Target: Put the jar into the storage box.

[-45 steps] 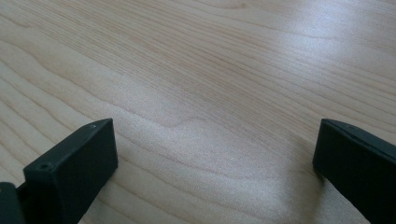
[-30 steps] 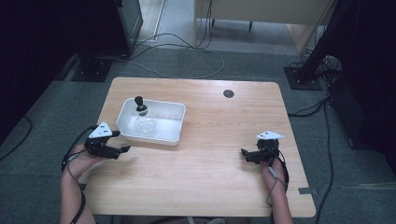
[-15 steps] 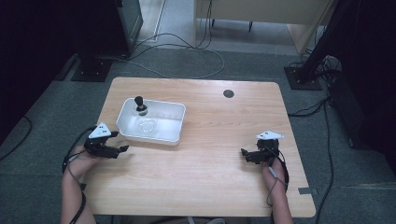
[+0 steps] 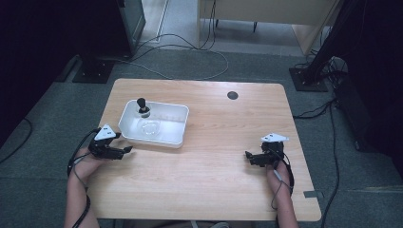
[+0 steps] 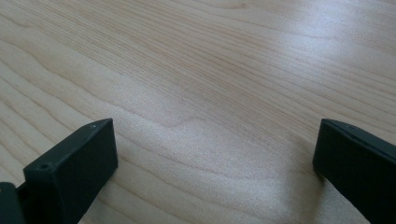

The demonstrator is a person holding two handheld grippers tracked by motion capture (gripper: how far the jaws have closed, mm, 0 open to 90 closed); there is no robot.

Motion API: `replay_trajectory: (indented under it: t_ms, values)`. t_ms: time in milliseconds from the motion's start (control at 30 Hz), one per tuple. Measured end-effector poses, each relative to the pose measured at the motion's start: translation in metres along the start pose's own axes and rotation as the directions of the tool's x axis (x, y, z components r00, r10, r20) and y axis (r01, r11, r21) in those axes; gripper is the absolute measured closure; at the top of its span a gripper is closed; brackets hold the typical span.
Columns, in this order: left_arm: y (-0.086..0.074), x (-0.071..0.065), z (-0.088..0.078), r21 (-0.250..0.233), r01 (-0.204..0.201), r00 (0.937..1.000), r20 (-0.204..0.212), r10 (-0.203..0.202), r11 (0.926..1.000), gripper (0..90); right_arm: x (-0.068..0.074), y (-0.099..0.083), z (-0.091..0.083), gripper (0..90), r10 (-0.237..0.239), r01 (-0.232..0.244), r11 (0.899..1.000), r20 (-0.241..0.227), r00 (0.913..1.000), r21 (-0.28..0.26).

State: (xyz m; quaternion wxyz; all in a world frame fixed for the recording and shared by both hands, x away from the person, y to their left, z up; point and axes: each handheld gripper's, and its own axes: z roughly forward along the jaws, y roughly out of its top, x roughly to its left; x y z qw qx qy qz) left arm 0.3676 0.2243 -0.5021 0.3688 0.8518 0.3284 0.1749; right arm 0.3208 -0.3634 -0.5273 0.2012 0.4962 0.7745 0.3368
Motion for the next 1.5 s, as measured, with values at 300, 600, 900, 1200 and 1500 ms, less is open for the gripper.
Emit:
replay_trajectory:
  t_ms: [300, 600, 900, 1200, 1500]
  values:
    - [-0.003, 0.002, 0.006, -0.002, 0.009, 0.9998, -0.018, -0.009, 1.0000, 20.6, 0.000, 0.000, 0.000, 0.0, 0.000, 0.000, 1.000, 0.000, 1.0000, 0.000]
    - [-0.004, 0.003, 0.013, 0.000, 0.028, 0.9994, -0.018, -0.028, 0.9996, 20.5, 0.000, 0.000, 0.000, 0.0, 0.000, 0.000, 1.000, 0.000, 1.0000, 0.000]
    - [-0.005, 0.006, 0.013, 0.005, 0.058, 0.9983, -0.005, -0.058, 0.9983, 20.5, 0.000, 0.000, 0.000, 0.0, 0.000, 0.000, 1.000, 0.000, 1.0000, 0.000]
    - [-0.005, 0.007, 0.013, 0.006, 0.053, 0.9986, -0.001, -0.053, 0.9986, 20.5, 0.000, 0.000, 0.000, 0.0, 0.001, -0.001, 1.000, 0.000, 1.0000, 0.000]
    - [-0.004, 0.005, 0.015, 0.028, 0.031, 0.9993, 0.021, -0.032, 0.9991, 9.4, 0.000, 0.000, 0.000, 0.0, 0.001, -0.001, 1.000, 0.000, 1.0000, 0.000]
